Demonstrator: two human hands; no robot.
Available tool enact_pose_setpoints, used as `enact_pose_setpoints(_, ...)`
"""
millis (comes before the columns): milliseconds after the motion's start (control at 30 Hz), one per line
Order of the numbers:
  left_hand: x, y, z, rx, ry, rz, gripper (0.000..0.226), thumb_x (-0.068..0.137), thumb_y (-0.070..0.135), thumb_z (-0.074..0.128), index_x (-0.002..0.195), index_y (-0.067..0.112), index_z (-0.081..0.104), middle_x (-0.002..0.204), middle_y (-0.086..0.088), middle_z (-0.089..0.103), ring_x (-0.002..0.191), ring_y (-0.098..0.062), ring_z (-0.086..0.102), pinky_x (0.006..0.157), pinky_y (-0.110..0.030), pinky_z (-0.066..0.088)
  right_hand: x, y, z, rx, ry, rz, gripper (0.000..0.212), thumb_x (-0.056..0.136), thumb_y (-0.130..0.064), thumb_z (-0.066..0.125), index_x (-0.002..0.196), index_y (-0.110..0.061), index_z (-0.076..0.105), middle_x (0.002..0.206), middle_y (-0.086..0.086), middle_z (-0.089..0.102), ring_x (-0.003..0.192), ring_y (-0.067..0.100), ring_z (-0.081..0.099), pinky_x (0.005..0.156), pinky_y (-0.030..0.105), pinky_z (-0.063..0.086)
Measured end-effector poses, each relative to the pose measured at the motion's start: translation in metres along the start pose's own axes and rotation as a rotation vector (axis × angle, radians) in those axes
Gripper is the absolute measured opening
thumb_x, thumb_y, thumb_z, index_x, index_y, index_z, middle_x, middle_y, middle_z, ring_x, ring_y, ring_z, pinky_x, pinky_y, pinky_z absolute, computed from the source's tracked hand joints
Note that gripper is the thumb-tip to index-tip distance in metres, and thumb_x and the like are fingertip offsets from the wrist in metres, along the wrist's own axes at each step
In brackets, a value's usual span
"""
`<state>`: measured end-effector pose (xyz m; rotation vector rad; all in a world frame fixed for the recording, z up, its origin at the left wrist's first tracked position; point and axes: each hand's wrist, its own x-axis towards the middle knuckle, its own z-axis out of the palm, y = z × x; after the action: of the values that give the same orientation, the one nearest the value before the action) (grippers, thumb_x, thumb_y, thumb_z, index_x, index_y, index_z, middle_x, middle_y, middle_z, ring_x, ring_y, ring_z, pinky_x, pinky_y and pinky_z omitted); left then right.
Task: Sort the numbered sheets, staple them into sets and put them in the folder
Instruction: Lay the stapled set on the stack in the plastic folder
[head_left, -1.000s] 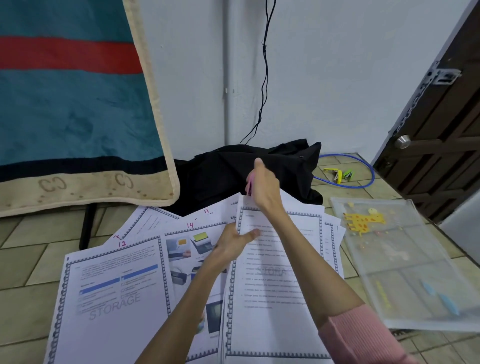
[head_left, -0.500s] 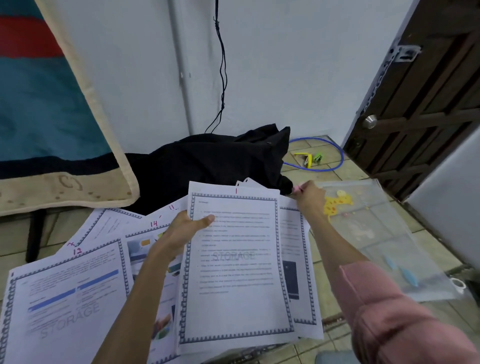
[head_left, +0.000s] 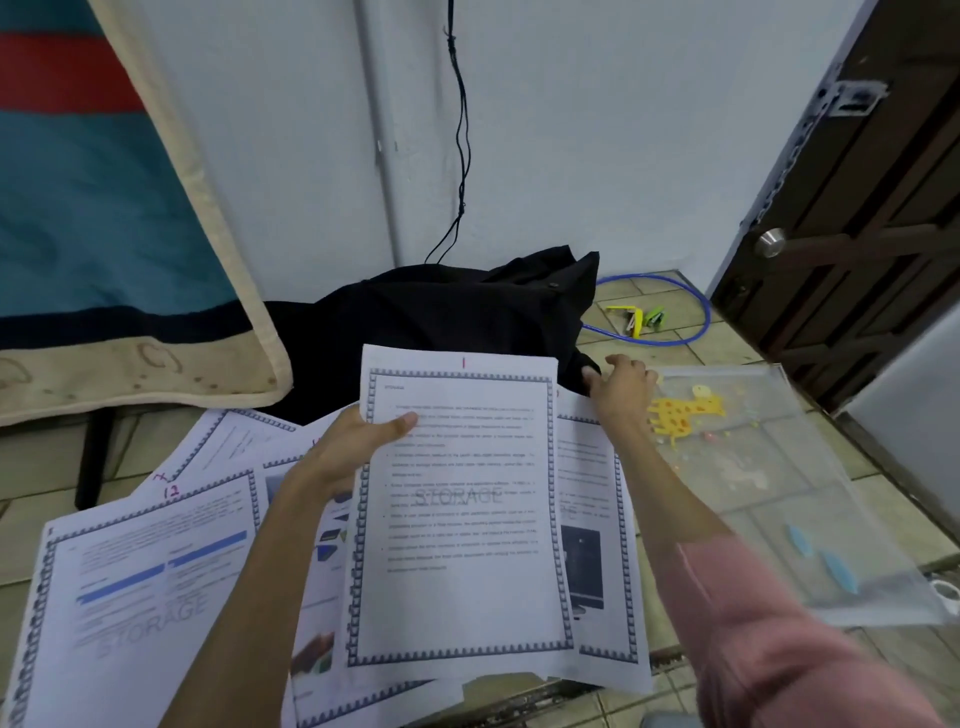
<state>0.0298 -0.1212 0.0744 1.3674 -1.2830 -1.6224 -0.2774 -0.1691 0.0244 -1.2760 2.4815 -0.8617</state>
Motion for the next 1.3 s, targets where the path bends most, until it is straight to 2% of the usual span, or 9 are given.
enact_pose_setpoints(67, 0.003, 0.014, -0.003, -0.062, -0.001, 0.021, 0.015, 0.089, 0.011, 0.057, 0.102, 0.014, 0.064, 0.091, -0.001, 0.074, 0.081, -0.017, 0.072, 0.067, -0.032, 0.06, -0.024, -0.01, -0.021, 0.396, -0.028, 0.044, 0.046, 0.095, -0.043, 0.045, 0.117, -0.004, 0.058, 0.115, 0.015, 0.062, 0.113, 0.033, 0.052, 0.093, 0.041, 0.041)
enact_pose_setpoints(233, 0.021, 0.059, 0.011, -0.166, 0.029, 0.057, 0.01, 0.089, 0.014, 0.058, 0.096, 0.017, 0.065, 0.094, -0.002, 0.07, 0.081, -0.018, 0.07, 0.064, -0.032, 0.06, -0.08, -0.007, -0.088, 0.828, -0.853, 0.079, 0.053, 0.092, -0.051, 0.044, 0.131, -0.016, 0.049, 0.1, -0.01, 0.072, 0.095, 0.016, 0.066, 0.083, 0.035, 0.051)
enact_pose_setpoints(333, 0.036, 0.08, 0.048, -0.211, -0.028, 0.045, 0.009, 0.089, 0.016, 0.059, 0.096, 0.016, 0.065, 0.095, -0.003, 0.068, 0.075, -0.014, 0.07, 0.059, -0.029, 0.059, -0.08, 0.016, -0.11, 0.8, -0.685, -0.057, 0.034, 0.091, -0.01, 0.057, 0.124, -0.005, 0.057, 0.121, 0.013, 0.065, 0.106, 0.03, 0.065, 0.094, 0.048, 0.051)
enact_pose_setpoints(500, 0.047, 0.064, 0.146, -0.023, -0.197, -0.01, 0.049, 0.085, 0.014, 0.066, 0.13, 0.01, 0.047, 0.118, -0.009, 0.063, 0.099, -0.024, 0.064, 0.074, -0.037, 0.057, -0.057, 0.077, -0.162, 0.568, -0.201, 0.04, 0.018, 0.091, -0.003, 0.055, 0.108, -0.003, 0.058, 0.116, 0.015, 0.065, 0.101, 0.029, 0.063, 0.096, 0.048, 0.048)
enact_pose_setpoints(667, 0.045, 0.004, 0.258, 0.242, -0.18, 0.111, 0.067, 0.087, -0.003, 0.054, 0.141, 0.008, 0.018, 0.128, -0.014, 0.057, 0.11, -0.029, 0.058, 0.08, -0.031, 0.049, -0.05, 0.135, -0.185, 0.162, 0.032, 0.093, 0.055, 0.088, 0.002, 0.046, 0.14, -0.015, 0.037, 0.128, 0.016, 0.055, 0.112, 0.033, 0.054, 0.081, 0.03, 0.038)
enact_pose_setpoints(800, 0.032, -0.019, 0.302, 0.391, -0.186, 0.225, 0.073, 0.091, -0.004, 0.037, 0.148, 0.023, 0.002, 0.113, 0.009, 0.054, 0.095, -0.012, 0.052, 0.059, -0.01, 0.038, -0.048, 0.16, -0.177, -0.057, 0.048, 0.149, 0.065, 0.086, 0.001, 0.037, 0.142, -0.03, 0.033, 0.133, 0.015, 0.053, 0.116, 0.035, 0.052, 0.091, 0.04, 0.043)
enact_pose_setpoints(900, 0.033, -0.029, 0.31, 0.591, -0.097, 0.364, 0.064, 0.087, -0.007, 0.034, 0.144, 0.019, 0.017, 0.133, -0.008, 0.047, 0.116, -0.026, 0.05, 0.091, -0.035, 0.045, -0.041, 0.174, -0.161, -0.214, -0.004, 0.195, 0.067, 0.086, 0.002, 0.037, 0.144, -0.031, 0.032, 0.141, 0.013, 0.045, 0.126, 0.034, 0.045, 0.098, 0.046, 0.04)
enact_pose_setpoints(1100, 0.029, -0.043, 0.314, 1.213, -0.144, 0.35, 0.06, 0.094, 0.004, 0.035, 0.148, 0.005, 0.01, 0.155, -0.018, -0.015, 0.143, -0.032, -0.017, 0.114, -0.044, -0.013, -0.039, 0.168, -0.121, -0.434, -0.038, 0.188, 0.047, 0.096, -0.015, 0.04, 0.141, -0.026, 0.038, 0.156, 0.012, 0.017, 0.145, 0.033, 0.005, 0.113, 0.052, 0.009)
enact_pose_setpoints(1300, 0.034, -0.069, 0.313, 1.288, -0.138, 0.402, 0.087, 0.074, 0.049, -0.027, 0.149, 0.012, -0.003, 0.157, -0.013, -0.01, 0.144, -0.024, -0.018, 0.107, -0.039, -0.024, -0.055, 0.166, -0.081, -0.352, -0.208, 0.097, 0.056, 0.097, -0.052, 0.015, 0.149, -0.035, 0.008, 0.16, 0.003, -0.001, 0.147, 0.027, -0.006, 0.115, 0.057, -0.003)
